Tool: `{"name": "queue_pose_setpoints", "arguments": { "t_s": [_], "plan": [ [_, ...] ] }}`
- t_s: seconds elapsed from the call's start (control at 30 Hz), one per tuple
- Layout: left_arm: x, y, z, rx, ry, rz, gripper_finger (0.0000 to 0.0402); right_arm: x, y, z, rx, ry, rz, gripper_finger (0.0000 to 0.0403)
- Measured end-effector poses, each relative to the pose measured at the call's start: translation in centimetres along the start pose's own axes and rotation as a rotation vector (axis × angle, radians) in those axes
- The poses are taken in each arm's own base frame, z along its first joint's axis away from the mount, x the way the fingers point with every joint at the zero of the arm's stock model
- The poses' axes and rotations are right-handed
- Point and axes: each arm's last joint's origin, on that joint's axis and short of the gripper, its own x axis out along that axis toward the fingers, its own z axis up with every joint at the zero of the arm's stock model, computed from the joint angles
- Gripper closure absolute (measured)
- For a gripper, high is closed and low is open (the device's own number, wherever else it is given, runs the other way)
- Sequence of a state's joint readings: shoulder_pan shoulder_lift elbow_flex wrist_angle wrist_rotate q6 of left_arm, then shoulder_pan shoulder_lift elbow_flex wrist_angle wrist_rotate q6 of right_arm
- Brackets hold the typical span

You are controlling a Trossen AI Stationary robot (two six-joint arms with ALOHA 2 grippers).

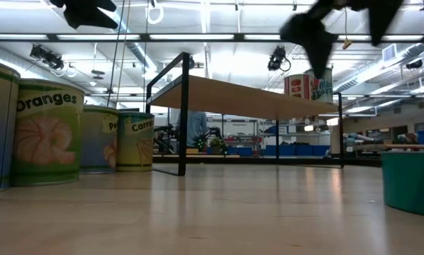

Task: Pick and place cans onto a shelf
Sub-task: Put the small canned peas on the shelf

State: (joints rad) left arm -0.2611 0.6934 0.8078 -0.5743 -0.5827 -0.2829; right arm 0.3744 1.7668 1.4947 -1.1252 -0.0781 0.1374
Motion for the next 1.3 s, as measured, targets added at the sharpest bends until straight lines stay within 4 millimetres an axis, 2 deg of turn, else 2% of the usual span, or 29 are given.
{"name": "queue_pose_setpoints", "arguments": {
  "t_s": [0.17,0.3,0.5,0.7,0.93,1.3],
  "plan": [
    [0.0,0.0,0.0,0.042,0.0,0.001,0.0115,1.9,1.4,-1.3,0.032,0.08,0.045,0.0049],
    [0.0,0.0,0.0,0.044,0.0,0.0,0.0115,2.8,2.7,-1.7,0.022,0.071,0.071,0.0049],
    [0.0,0.0,0.0,0.035,0.0,0.0,0.0115,3.7,4.9,-1.8,-0.157,0.001,0.102,0.0049],
    [0.0,0.0,0.0,0.026,0.0,-0.001,0.0115,5.0,6.2,-3.1,-0.21,0.031,0.054,0.0049],
    [0.0,0.0,0.0,0.024,0.001,-0.001,0.0115,6.6,6.9,-4.6,-0.223,0.065,0.033,0.0049],
    [0.0,0.0,0.0,-0.002,0.0,-0.001,0.0115,7.8,6.7,-5.0,-0.2,0.038,0.002,0.0049]
  ]
}}
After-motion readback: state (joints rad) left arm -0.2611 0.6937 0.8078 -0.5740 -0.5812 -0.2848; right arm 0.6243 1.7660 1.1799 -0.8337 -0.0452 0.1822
